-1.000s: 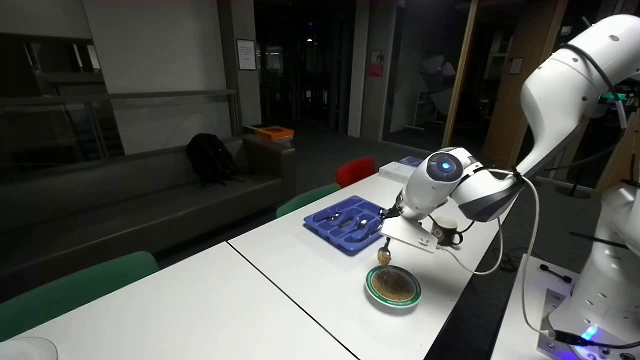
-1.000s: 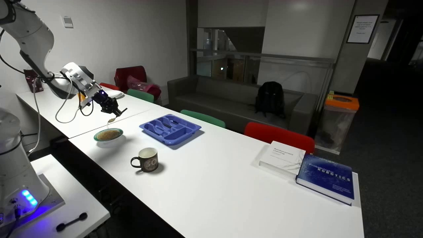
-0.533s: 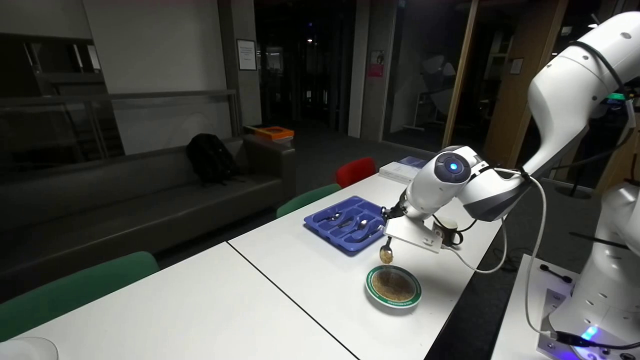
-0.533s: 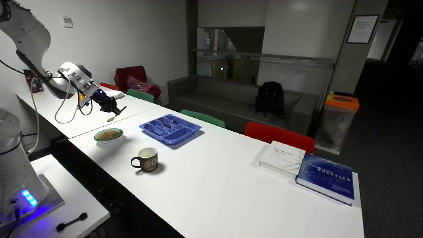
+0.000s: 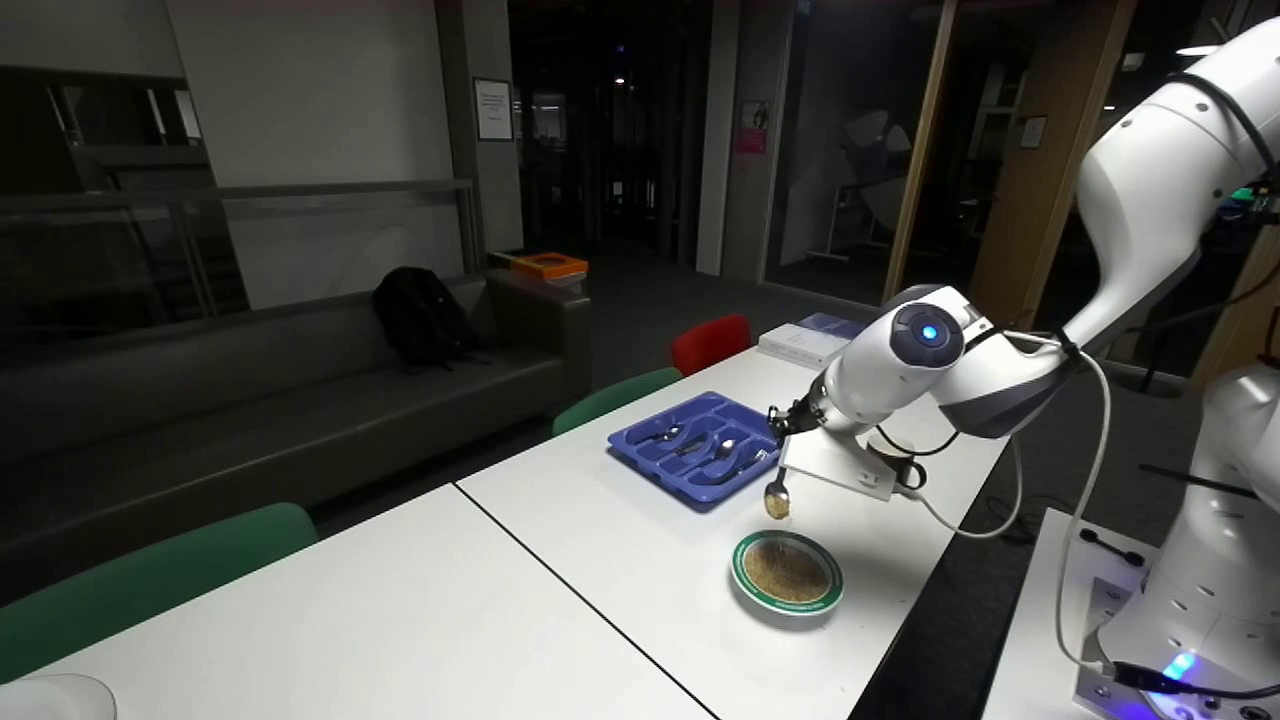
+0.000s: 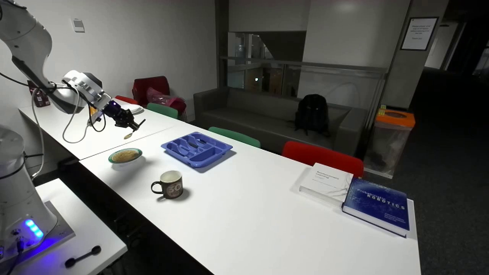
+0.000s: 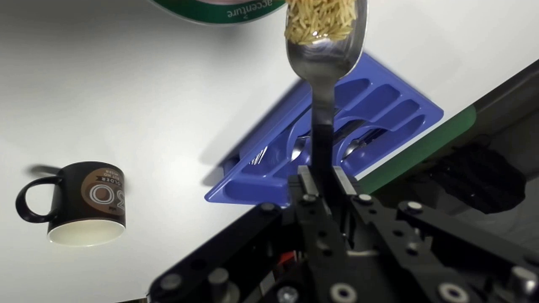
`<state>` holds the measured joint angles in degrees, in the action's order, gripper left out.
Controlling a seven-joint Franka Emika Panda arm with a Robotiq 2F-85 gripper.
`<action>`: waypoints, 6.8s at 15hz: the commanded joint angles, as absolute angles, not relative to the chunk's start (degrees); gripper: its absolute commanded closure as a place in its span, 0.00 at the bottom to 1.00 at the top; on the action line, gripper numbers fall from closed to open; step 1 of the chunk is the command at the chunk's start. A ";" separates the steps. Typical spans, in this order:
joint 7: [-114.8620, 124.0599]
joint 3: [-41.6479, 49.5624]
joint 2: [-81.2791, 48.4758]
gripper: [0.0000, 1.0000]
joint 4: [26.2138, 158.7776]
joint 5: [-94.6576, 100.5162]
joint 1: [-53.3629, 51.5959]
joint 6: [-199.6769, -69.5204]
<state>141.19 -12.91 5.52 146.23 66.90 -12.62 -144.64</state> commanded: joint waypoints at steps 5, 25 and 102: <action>144.19 -13.77 10.43 0.97 149.54 71.88 -12.67 -144.49; 148.12 -15.60 19.14 0.97 154.19 79.83 -14.61 -143.76; 66.96 -0.27 -30.35 0.97 109.65 -19.54 -2.46 -156.28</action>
